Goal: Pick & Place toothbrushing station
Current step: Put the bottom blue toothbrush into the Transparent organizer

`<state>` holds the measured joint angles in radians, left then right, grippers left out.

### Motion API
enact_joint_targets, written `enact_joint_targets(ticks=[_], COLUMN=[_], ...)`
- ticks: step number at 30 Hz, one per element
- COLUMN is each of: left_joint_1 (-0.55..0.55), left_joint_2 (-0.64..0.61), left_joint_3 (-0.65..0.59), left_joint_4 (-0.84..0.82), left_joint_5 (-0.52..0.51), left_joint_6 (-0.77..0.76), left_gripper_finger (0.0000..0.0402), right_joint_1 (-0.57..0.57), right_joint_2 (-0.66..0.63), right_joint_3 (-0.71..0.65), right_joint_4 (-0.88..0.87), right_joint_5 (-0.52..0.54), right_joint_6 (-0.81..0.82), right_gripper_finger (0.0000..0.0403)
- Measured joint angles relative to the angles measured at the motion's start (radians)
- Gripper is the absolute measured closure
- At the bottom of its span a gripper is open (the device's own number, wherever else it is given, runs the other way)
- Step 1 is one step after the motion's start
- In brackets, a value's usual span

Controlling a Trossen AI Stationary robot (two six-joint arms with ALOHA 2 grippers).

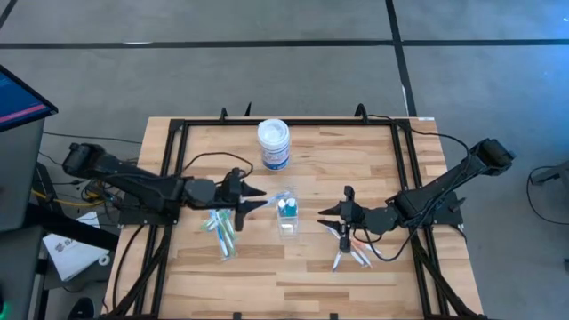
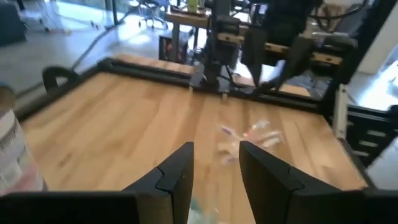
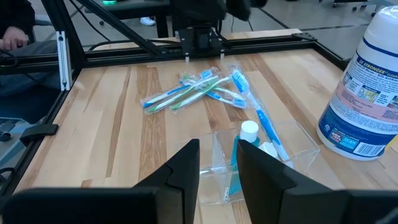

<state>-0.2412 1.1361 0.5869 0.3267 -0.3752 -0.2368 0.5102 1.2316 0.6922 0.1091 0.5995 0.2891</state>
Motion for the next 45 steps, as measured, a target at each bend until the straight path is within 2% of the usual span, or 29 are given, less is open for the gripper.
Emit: enact_joint_targets(ticks=[10,17,23,33,39,45], left_joint_1=[-0.087,-0.130,-0.159,-0.193,-0.194,-0.203], left_joint_2=[-0.109,-0.117,-0.117,-0.116,-0.116,-0.116], left_joint_3=[0.000,0.000,0.000,0.000,0.000,0.000], left_joint_4=[-0.261,-0.399,-0.526,-0.653,-0.681,-0.803], left_joint_5=[-0.042,-0.044,-0.043,0.067,0.085,0.088], left_joint_6=[-0.211,-0.394,-0.579,-0.741,-0.822,-0.977], left_gripper_finger=[0.0280,0.0281,0.0296,0.0320,0.0323,0.0322], right_joint_1=[0.000,0.000,0.000,0.000,0.000,0.000], right_joint_2=[0.000,0.000,0.000,0.000,0.000,0.000], right_joint_3=[0.000,0.000,0.000,0.000,0.000,0.000], right_joint_4=[0.000,0.000,0.000,0.000,-0.002,-0.026], right_joint_5=[0.000,0.000,0.000,0.000,0.000,0.000], right_joint_6=[0.000,0.000,0.000,0.000,0.000,0.000], right_gripper_finger=[0.0305,0.0305,0.0305,0.0305,0.0305,0.0305])
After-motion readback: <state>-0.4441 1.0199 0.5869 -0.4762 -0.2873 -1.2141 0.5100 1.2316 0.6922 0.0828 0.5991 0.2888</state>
